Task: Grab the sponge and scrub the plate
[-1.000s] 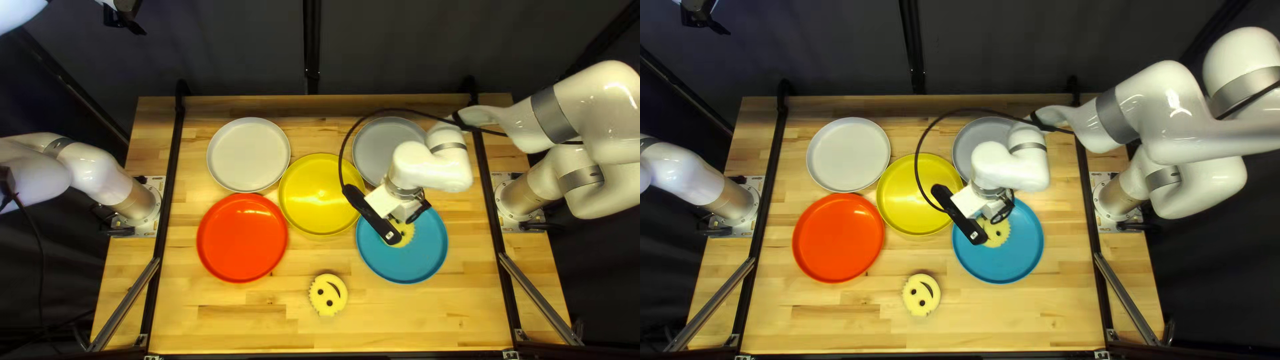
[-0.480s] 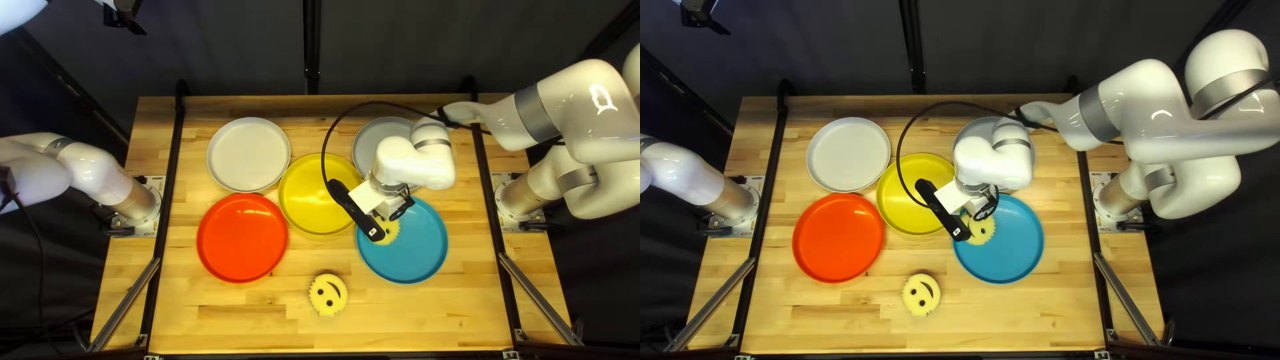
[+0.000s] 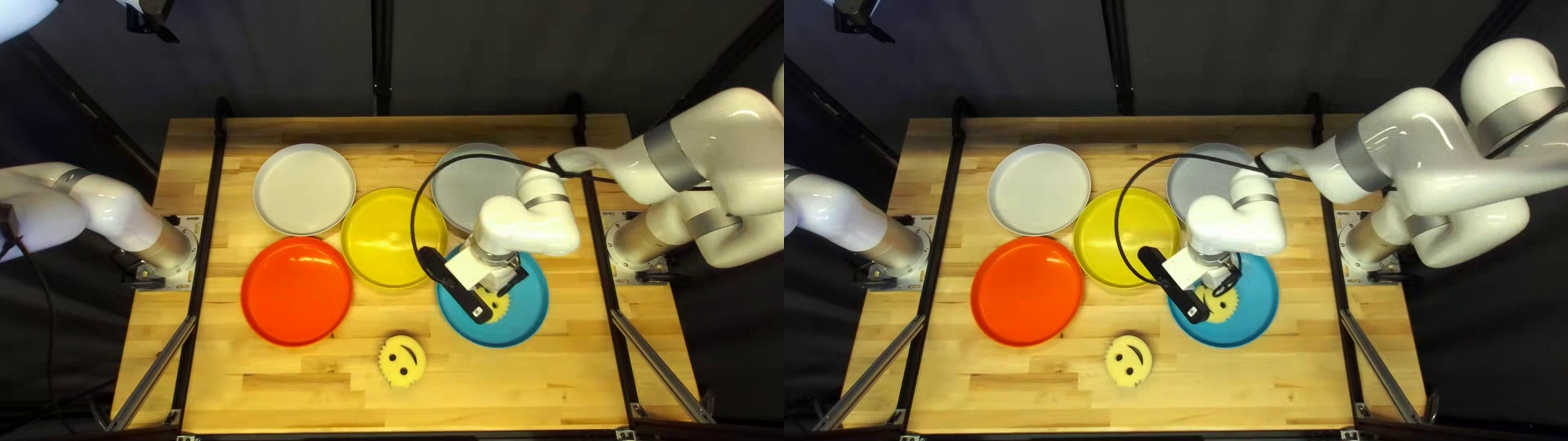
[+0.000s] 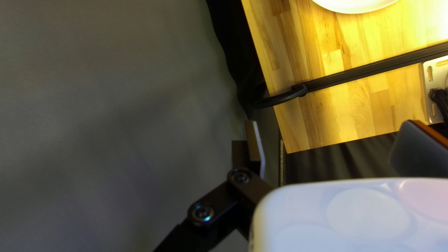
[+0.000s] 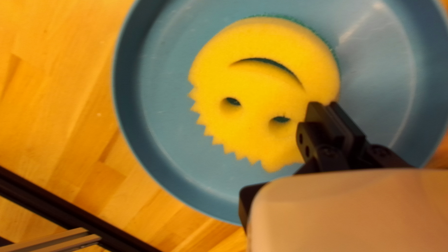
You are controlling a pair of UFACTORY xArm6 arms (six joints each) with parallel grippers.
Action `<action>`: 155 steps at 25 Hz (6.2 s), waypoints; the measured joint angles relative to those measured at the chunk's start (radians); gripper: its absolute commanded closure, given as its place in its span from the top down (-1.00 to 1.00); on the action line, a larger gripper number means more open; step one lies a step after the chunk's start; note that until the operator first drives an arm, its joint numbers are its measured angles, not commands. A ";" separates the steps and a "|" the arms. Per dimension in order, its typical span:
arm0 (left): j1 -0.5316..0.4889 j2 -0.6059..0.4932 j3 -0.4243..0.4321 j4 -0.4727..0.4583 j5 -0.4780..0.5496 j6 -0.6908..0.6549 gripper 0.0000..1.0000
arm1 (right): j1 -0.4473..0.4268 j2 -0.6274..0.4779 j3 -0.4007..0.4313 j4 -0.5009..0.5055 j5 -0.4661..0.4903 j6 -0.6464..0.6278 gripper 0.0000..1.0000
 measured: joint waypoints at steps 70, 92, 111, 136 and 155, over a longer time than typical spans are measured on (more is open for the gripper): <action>0.000 0.000 0.000 0.000 0.000 0.000 1.00 | -0.342 0.055 -0.218 0.020 0.149 -0.209 -1.00; 0.000 0.000 0.000 0.000 0.000 0.000 1.00 | -0.375 0.344 -0.529 -0.019 0.143 -0.195 -1.00; 0.000 0.000 0.000 0.000 0.000 0.000 1.00 | -0.442 0.439 -0.609 -0.066 0.154 -0.257 -1.00; 0.000 0.000 0.000 0.000 0.000 0.000 1.00 | -0.331 0.455 -0.640 -0.174 0.171 -0.159 -1.00; 0.000 0.000 0.000 0.000 0.000 0.000 1.00 | -0.468 0.597 -0.845 -0.180 0.272 -0.259 -1.00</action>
